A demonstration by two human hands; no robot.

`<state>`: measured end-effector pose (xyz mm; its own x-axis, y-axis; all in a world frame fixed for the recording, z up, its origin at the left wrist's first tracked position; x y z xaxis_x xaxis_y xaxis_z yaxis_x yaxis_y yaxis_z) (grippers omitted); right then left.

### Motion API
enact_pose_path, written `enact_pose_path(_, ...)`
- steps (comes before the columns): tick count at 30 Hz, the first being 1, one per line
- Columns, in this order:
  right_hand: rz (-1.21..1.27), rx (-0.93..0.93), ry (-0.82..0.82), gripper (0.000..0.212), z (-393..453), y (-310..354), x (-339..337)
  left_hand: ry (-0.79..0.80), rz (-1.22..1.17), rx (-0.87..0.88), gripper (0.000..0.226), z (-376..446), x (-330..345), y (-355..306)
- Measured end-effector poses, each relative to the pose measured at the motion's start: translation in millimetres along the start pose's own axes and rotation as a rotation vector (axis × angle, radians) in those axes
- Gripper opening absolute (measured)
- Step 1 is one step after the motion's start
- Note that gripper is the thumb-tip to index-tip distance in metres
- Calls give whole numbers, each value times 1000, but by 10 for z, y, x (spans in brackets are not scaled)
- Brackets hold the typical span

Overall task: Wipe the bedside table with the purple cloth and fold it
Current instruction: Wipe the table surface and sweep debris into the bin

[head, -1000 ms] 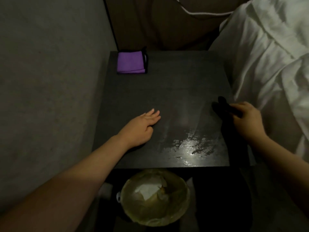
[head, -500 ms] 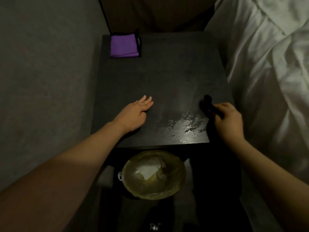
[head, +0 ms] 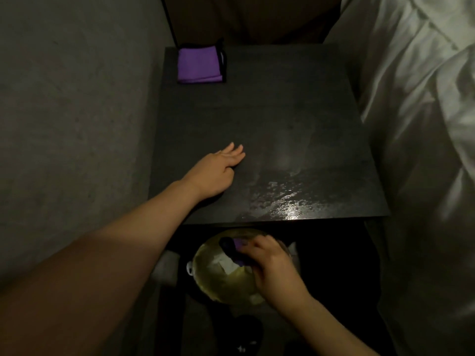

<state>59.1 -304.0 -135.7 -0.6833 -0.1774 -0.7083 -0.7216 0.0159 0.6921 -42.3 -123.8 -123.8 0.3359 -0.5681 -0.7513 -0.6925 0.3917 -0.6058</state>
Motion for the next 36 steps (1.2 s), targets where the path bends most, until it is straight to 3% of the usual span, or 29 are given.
enact_pose_path(4,58,-5,-140,42,116,-6,-426,53,-16,9,55,39,-57,40)
enact_pose_path(10,-207,95,-330,27,1023,-264,-969,103,-6,-3,51,80,-175,-4)
enact_pose_path(17,-212,-137,-233,37,913,-3,-290,115,-4,-5,50,73,-165,13)
enact_pose_path(23,-61,-221,26,40,406,89,-63,110,-8,-6,51,57,-140,78)
enact_pose_path(25,43,-166,-31,44,358,35,-262,106,-9,-9,52,53,-126,56)
enact_pose_path(27,100,-41,-203,46,415,-132,-641,93,-16,-5,51,44,-113,26)
enact_pose_path(32,-117,213,-612,31,867,-777,-1785,15,-46,-1,52,5,-64,37)
enact_pose_path(36,-301,378,-517,30,1017,-1302,-2114,-16,-59,-1,53,-23,-33,22)
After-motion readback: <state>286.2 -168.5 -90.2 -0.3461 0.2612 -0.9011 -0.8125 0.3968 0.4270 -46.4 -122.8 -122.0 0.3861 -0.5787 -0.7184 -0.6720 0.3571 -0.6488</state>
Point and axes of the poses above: each hand's wrist, its own z-axis towards the middle knuckle, its own x-axis out of the palm, y = z × x, the point moved 2 cm from there along z, towards the middle knuckle, and after that the axes turned 6 degrees about x, right-handed, at the moved point
